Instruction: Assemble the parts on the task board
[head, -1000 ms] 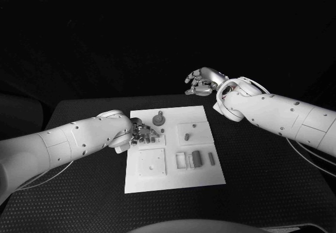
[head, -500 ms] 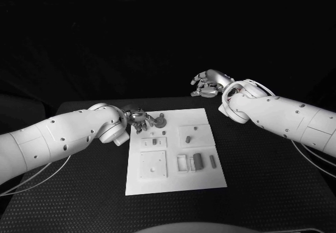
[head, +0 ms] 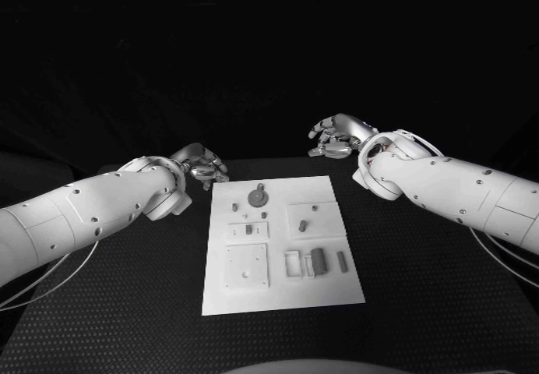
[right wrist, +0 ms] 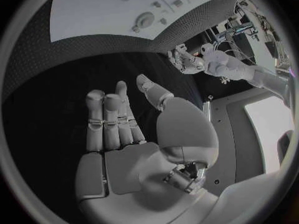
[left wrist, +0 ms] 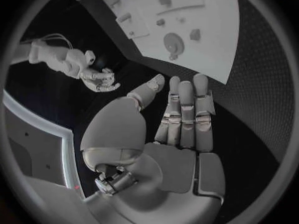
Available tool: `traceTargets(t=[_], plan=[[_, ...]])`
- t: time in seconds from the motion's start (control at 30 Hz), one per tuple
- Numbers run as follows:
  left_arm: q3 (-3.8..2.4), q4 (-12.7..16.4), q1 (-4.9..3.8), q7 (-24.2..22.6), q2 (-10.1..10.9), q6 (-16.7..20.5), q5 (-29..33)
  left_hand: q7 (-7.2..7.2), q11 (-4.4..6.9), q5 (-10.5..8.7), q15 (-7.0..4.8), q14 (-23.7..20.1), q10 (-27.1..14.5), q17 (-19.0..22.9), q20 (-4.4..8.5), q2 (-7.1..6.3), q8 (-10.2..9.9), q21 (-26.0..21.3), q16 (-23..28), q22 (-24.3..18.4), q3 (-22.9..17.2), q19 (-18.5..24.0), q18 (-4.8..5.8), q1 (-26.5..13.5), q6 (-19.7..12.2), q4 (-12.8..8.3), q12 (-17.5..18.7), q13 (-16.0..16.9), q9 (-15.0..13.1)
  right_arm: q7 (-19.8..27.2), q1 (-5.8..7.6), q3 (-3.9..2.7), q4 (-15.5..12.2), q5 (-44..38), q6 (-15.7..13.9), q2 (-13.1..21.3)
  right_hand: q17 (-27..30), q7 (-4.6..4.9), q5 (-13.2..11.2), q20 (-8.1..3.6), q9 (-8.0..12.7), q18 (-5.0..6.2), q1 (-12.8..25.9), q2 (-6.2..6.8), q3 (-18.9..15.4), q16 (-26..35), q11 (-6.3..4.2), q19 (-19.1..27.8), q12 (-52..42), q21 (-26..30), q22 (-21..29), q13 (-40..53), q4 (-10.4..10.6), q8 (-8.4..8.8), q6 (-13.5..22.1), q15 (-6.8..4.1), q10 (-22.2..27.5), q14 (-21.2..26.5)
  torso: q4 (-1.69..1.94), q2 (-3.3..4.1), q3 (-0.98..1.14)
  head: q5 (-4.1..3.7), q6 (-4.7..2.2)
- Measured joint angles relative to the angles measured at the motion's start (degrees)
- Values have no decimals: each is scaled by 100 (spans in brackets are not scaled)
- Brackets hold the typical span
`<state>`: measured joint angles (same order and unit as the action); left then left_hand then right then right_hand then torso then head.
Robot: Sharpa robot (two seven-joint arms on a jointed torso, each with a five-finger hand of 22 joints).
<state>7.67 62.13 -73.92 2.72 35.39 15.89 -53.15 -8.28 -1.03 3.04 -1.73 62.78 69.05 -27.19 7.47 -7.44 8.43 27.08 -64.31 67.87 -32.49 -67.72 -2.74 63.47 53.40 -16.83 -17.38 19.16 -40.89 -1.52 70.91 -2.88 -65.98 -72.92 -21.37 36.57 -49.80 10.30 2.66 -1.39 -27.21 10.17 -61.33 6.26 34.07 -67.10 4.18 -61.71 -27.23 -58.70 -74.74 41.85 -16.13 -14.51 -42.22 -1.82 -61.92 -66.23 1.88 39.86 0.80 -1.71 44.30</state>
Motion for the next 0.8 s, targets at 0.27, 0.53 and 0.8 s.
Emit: traceTargets(t=[0.27, 0.53, 0.8], plan=[[293, -182, 96, -338, -153, 86, -1697, 128, 0, 0, 51, 45, 0, -31, -43, -139, 0, 30, -43, 42, 291, -99, -80, 113, 17, 8, 501, -285, 202, 11, -17, 0, 14, 3, 3, -7, 0, 0, 0, 0, 0, 0, 0, 0, 0, 0, 0, 0, 0, 0, 0, 0, 0, 0, 0, 0, 0, 0, -9, 10, -8, 19, -4], [376, -309, 165, -398, -231, 213, -2291, 9, -312, 23, -44, 245, -267, -137, 6, -141, 56, 141, -176, 156, 663, -314, -29, -378, 299, 73, 475, -292, 326, 14, -29, 1, 21, 6, 8, -3, 0, 0, 0, 0, 0, 0, 0, 0, 0, 0, 0, 0, 0, 0, 1, 4, 0, 0, 0, 0, 0, 0, -19, 9, 1, 19, -1], [375, -435, 174, -191, -333, 273, -2286, 273, 115, -6, -392, 717, 509, -505, 306, -56, 374, 588, -820, 477, 1525, -821, 61, -1927, 809, 473, 188, -12, 269, 17, -30, 1, 25, 7, 13, -12, 0, 0, 0, -5, 0, 0, 0, 0, 0, 0, 0, -6, 0, 0, -5, 4, 0, 0, 0, 0, 0, 0, -9, 3, 7, 1, -3]])
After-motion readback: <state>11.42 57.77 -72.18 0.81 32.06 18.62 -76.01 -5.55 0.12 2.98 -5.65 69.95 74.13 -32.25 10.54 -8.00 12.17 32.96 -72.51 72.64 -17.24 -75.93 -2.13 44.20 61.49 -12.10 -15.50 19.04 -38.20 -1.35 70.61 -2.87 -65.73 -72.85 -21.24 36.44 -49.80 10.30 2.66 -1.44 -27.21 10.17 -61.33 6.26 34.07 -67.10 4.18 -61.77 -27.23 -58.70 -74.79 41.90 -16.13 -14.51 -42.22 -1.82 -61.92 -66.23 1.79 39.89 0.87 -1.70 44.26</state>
